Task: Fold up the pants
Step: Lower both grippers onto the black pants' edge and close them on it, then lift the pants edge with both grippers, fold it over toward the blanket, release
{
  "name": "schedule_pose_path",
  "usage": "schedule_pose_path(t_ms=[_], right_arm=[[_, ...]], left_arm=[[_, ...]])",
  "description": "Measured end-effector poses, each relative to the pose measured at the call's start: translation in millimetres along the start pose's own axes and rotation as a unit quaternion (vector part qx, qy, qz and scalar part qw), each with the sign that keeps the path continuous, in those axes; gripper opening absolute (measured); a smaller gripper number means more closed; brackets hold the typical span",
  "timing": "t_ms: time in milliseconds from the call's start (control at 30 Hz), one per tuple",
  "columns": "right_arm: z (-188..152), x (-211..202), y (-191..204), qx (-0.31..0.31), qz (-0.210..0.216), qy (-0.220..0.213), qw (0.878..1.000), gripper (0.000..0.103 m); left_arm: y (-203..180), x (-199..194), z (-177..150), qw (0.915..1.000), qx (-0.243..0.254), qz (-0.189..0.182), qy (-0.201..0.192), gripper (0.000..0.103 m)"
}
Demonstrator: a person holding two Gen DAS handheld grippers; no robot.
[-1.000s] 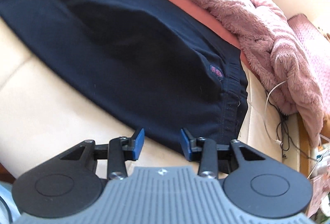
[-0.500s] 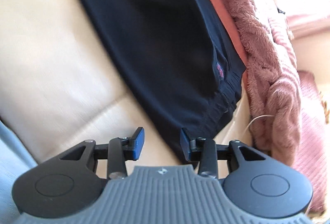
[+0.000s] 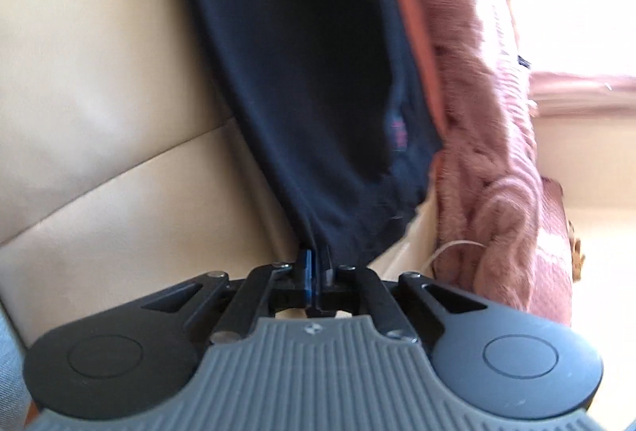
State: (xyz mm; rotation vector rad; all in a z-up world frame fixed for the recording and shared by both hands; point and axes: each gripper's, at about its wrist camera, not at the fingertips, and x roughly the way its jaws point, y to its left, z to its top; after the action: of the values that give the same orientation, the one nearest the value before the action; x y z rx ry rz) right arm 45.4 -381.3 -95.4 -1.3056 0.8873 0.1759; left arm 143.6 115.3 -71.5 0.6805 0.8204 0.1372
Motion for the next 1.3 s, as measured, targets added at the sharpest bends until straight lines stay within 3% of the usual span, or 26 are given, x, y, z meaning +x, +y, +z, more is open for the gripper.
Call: schedule_pose_path(t_ms=[300, 500, 667, 867, 1067, 1267, 1300], right_arm=[[23, -7, -97, 0.147, -0.065, -0.04, 0.986, 0.0], [65, 32, -160, 0.179, -0.08, -0.037, 0.98, 0.0], [102, 89, -205, 0.2, -0.053, -0.018, 0.978, 0.0], [140, 167, -210, 0.197, 0.0, 0.028, 0.98, 0.0], [154, 219, -193, 0.181, 0.033, 0.06, 0.981, 0.0], [155, 234, -188, 0.197, 0.035, 0.06, 0.978, 0.0], [155, 235, -187, 0.2, 0.033, 0.059, 0.977, 0.0]], left_arm=[[56, 9, 52, 0.9949, -0.097, -0.026, 0.008, 0.001], [86, 59, 107, 0.9936, -0.104, -0.03, 0.03, 0.001], [81, 117, 139, 0.9933, -0.084, -0.039, 0.069, 0.001], [61, 174, 156, 0.9918, -0.055, -0.041, 0.108, 0.001], [45, 203, 156, 0.9901, -0.035, -0.048, 0.127, 0.001], [38, 212, 151, 0.9902, -0.043, -0.049, 0.124, 0.002], [37, 213, 150, 0.9902, -0.042, -0.045, 0.125, 0.009]])
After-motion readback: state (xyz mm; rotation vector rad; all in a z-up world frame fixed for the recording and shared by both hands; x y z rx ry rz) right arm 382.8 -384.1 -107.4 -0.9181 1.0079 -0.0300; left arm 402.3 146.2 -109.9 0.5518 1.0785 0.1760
